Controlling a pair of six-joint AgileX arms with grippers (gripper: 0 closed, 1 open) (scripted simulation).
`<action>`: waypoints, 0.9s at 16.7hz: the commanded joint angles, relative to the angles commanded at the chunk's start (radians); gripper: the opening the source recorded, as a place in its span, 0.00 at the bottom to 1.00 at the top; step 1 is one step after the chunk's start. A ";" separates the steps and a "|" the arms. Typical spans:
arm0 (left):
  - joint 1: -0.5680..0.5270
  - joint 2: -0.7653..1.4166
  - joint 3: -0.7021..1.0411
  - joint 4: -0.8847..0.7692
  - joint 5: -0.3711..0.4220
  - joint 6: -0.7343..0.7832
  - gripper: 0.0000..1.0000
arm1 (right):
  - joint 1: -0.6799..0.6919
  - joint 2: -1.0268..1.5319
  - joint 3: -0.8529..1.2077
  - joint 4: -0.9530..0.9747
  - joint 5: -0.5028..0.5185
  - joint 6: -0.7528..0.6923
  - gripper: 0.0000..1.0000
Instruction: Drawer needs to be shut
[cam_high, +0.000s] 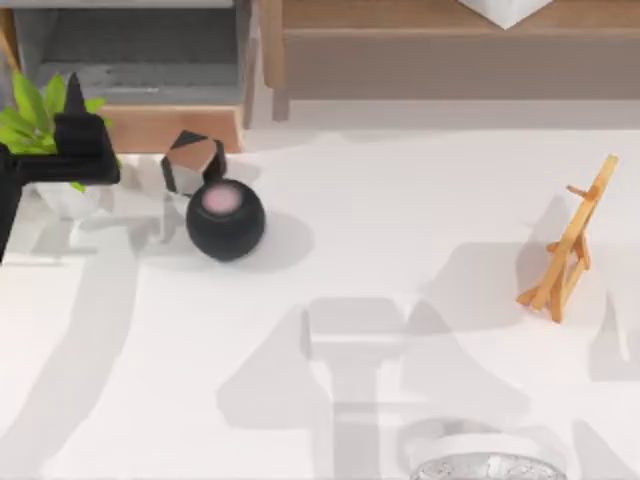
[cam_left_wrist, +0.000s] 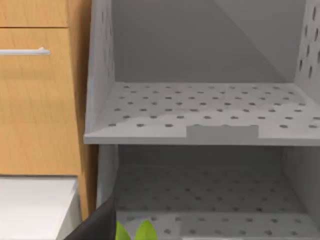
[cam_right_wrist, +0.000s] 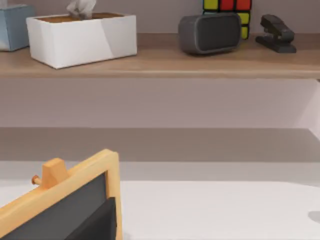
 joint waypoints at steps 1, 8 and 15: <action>0.000 0.000 0.000 0.000 0.000 0.000 1.00 | 0.000 0.000 0.000 0.000 0.000 0.000 1.00; 0.060 0.030 -0.016 0.035 0.051 0.064 1.00 | 0.000 0.000 0.000 0.000 0.000 0.000 1.00; 0.384 0.294 -0.078 0.266 0.373 0.503 1.00 | 0.000 0.000 0.000 0.000 0.000 0.000 1.00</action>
